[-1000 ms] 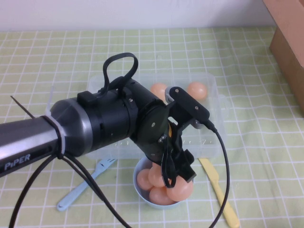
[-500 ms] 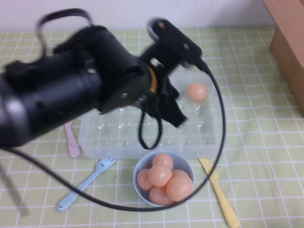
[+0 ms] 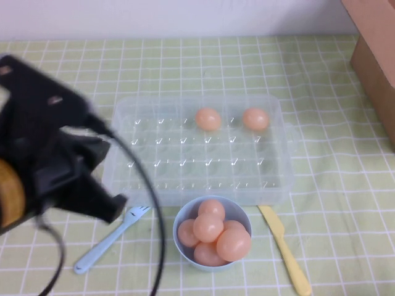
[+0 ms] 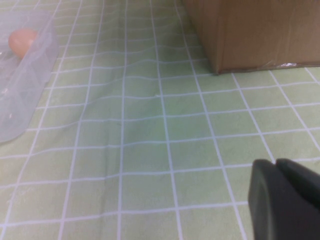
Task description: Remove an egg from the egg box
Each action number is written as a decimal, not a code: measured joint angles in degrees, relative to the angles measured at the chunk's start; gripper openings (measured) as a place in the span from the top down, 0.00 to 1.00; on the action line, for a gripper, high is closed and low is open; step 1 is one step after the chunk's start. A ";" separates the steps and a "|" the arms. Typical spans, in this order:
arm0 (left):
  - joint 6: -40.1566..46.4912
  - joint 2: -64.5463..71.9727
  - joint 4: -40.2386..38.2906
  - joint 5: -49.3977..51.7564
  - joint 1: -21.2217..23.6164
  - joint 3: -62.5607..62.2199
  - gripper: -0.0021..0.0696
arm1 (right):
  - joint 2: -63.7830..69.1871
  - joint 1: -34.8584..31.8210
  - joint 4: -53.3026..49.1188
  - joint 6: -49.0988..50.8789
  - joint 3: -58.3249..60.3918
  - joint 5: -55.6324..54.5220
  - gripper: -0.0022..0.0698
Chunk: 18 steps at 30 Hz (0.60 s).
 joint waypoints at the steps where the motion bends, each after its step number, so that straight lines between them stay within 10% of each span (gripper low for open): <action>1: -0.24 -2.83 -0.12 -0.48 0.00 1.56 0.97 | 0.00 0.00 0.00 0.00 0.00 0.00 0.99; 18: -0.77 -20.07 -0.27 11.10 0.00 10.51 0.97 | 0.00 0.00 0.00 0.00 0.00 0.00 0.99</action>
